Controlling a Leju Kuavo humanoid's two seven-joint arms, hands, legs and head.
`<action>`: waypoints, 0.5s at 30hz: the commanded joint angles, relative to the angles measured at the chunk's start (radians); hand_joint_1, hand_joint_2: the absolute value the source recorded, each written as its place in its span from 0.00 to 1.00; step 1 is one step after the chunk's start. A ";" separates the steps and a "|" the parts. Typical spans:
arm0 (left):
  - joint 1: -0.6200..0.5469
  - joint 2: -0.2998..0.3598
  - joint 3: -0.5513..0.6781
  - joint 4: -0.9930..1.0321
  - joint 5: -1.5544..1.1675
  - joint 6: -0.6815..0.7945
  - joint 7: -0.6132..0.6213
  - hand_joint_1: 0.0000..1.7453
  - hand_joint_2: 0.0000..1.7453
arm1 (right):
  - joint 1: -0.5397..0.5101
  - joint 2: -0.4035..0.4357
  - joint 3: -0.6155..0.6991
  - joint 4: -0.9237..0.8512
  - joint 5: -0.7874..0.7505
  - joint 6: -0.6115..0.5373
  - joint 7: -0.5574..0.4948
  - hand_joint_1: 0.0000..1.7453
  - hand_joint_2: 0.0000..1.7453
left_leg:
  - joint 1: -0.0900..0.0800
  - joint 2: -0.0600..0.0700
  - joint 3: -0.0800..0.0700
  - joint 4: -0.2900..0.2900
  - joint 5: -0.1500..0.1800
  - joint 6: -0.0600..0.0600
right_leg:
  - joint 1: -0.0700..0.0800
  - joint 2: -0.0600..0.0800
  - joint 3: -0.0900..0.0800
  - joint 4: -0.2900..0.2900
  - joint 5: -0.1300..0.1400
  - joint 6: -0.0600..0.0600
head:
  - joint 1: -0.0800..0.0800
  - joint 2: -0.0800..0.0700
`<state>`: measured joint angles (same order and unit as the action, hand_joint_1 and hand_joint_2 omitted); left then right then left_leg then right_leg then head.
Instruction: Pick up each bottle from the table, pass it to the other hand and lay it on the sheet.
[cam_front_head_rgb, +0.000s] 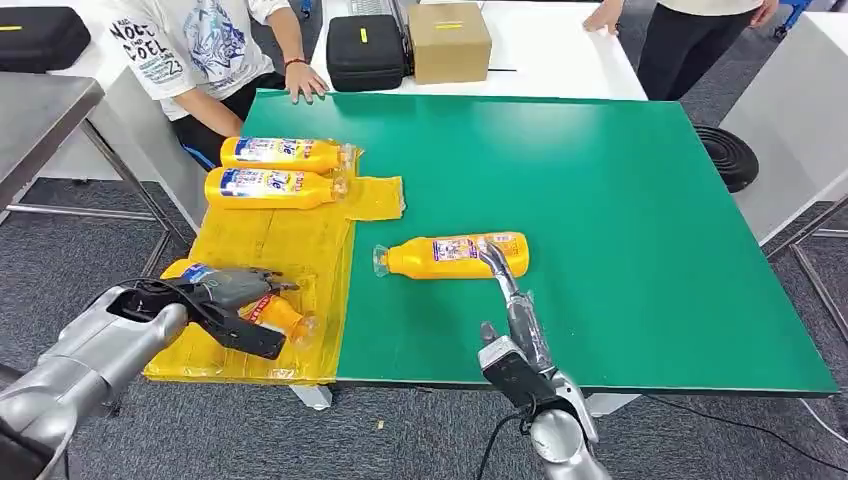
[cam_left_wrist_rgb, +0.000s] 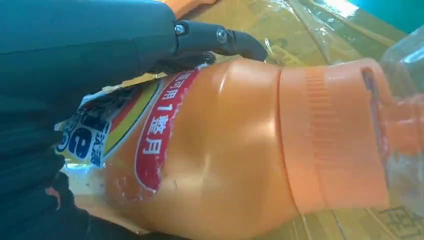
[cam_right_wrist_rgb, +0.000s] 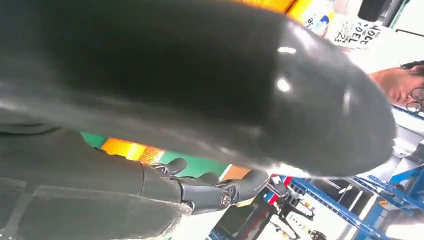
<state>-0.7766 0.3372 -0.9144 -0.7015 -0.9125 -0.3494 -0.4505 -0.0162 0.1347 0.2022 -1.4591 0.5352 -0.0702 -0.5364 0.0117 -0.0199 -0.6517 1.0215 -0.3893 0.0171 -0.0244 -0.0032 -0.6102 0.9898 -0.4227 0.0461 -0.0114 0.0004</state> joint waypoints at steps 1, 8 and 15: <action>-0.056 -0.007 -0.097 0.061 0.004 -0.027 -0.005 0.00 1.00 | -0.005 -0.015 -0.004 0.035 -0.008 -0.004 -0.001 0.00 0.00 | 0.001 0.001 0.003 0.000 -0.001 0.000 | 0.001 0.000 0.003 -0.001 -0.001 -0.002 | 0.000 0.000; -0.083 0.033 -0.111 -0.001 0.049 -0.043 -0.014 0.00 1.00 | -0.004 -0.018 -0.008 0.033 -0.018 -0.007 -0.001 0.00 0.00 | 0.001 0.002 0.002 0.000 -0.001 0.000 | 0.002 0.000 0.003 -0.001 -0.001 -0.003 | 0.000 0.000; -0.101 0.132 -0.117 -0.171 0.119 -0.092 0.012 0.00 0.00 | -0.001 -0.023 -0.012 0.025 -0.026 -0.011 -0.003 0.00 0.00 | 0.002 0.003 0.000 0.001 -0.002 0.000 | 0.002 0.003 0.000 0.000 -0.001 -0.003 | 0.000 0.000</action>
<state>-0.8130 0.3728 -0.9621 -0.7355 -0.8304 -0.3994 -0.4601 -0.0049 0.1320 0.2022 -1.4591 0.5154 -0.0763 -0.5364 0.0120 -0.0182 -0.6530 1.0216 -0.3893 0.0170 -0.0241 -0.0009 -0.6122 0.9899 -0.4225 0.0460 -0.0114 0.0004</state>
